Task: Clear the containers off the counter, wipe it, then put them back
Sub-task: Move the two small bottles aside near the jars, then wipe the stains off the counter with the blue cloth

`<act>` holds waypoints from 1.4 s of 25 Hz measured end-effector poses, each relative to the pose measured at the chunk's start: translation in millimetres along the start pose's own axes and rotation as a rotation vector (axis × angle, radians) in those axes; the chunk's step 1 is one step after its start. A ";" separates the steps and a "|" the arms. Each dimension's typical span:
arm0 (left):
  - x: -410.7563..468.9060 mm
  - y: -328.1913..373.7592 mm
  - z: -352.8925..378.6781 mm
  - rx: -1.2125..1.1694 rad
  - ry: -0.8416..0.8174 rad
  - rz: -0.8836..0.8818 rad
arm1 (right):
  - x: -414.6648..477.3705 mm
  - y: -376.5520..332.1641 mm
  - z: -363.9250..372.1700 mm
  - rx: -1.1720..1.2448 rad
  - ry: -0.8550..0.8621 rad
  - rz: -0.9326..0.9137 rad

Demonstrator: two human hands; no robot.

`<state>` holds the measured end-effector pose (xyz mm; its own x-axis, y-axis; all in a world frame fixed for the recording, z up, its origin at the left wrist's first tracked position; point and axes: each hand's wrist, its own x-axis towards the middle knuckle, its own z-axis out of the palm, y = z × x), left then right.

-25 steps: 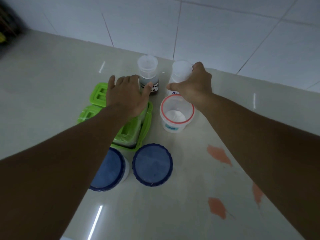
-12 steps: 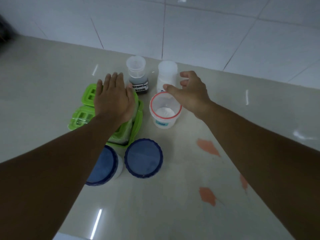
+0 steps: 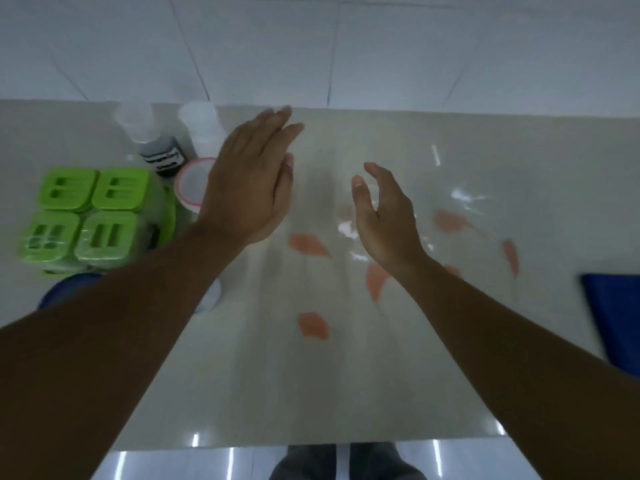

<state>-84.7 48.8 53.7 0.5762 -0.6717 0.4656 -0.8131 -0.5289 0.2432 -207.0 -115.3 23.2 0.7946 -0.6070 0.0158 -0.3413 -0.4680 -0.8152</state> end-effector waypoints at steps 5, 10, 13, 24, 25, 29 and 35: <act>-1.8 147.8 82.9 -0.192 -0.289 0.214 | -56.3 90.9 -91.8 -0.051 0.163 0.117; -10.1 282.1 144.5 -0.297 -0.439 0.381 | -107.8 177.6 -187.8 -0.199 0.287 0.259; -8.5 346.4 177.9 -0.319 -0.563 0.437 | -136.1 231.4 -237.6 -0.402 0.269 0.351; -0.8 405.7 253.9 -0.235 -0.603 0.541 | -142.5 256.4 -282.4 -0.797 0.045 0.557; 1.4 407.3 257.2 -0.245 -0.582 0.530 | -140.1 251.0 -284.1 -0.777 0.056 0.579; 20.3 408.0 260.8 -0.352 -0.561 0.515 | -142.5 246.6 -285.8 -0.739 0.144 0.546; 33.6 385.1 246.5 -0.309 -0.622 0.550 | -113.7 267.5 -282.7 -0.675 -0.022 0.333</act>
<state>-358.1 -305.2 -46.7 -0.0354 -0.9976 0.0592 -0.9226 0.0554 0.3817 -530.5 -353.1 -33.0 0.6031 -0.7756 -0.1865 -0.7932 -0.5584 -0.2429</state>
